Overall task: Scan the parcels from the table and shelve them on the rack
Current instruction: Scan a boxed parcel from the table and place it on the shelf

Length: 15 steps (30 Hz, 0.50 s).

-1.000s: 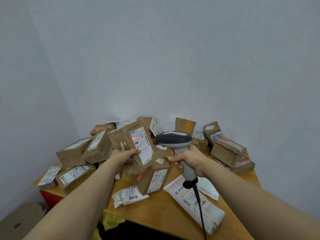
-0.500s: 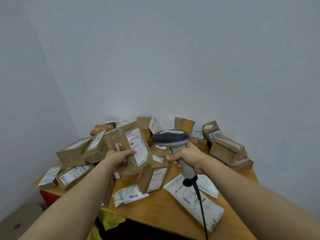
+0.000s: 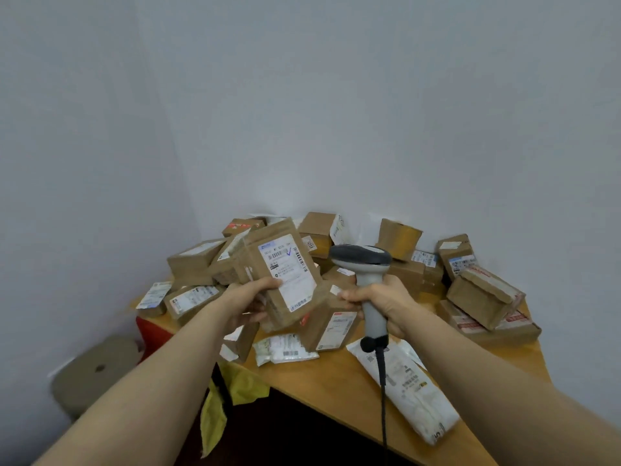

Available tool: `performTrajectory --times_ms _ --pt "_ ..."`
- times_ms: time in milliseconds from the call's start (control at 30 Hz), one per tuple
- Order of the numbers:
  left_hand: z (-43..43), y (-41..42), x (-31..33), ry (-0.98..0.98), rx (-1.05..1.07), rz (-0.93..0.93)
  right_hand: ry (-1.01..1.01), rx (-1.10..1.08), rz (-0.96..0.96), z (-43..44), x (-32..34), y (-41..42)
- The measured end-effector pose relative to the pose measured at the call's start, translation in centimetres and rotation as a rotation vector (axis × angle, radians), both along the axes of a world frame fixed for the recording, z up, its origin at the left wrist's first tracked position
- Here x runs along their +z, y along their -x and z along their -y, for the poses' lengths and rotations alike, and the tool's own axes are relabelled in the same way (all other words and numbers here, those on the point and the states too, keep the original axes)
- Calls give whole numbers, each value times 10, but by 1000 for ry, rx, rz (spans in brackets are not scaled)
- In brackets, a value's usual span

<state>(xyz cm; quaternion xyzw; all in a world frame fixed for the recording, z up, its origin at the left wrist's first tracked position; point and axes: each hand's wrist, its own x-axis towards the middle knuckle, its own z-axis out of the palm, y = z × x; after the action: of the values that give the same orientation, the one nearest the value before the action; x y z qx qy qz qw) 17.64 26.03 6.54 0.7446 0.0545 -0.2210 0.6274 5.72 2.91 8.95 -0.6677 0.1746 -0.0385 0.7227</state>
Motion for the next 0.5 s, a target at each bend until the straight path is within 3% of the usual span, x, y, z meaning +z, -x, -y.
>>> performTrajectory --times_ms 133,333,500 --pt "-46 47 -8 90 8 -50 -101 -24 -46 -39 -18 -7" --pt "-133 105 -15 130 118 -168 -103 201 -67 -141 -35 0" --pt "-216 159 -12 161 164 -100 -76 339 -14 -221 -32 18"
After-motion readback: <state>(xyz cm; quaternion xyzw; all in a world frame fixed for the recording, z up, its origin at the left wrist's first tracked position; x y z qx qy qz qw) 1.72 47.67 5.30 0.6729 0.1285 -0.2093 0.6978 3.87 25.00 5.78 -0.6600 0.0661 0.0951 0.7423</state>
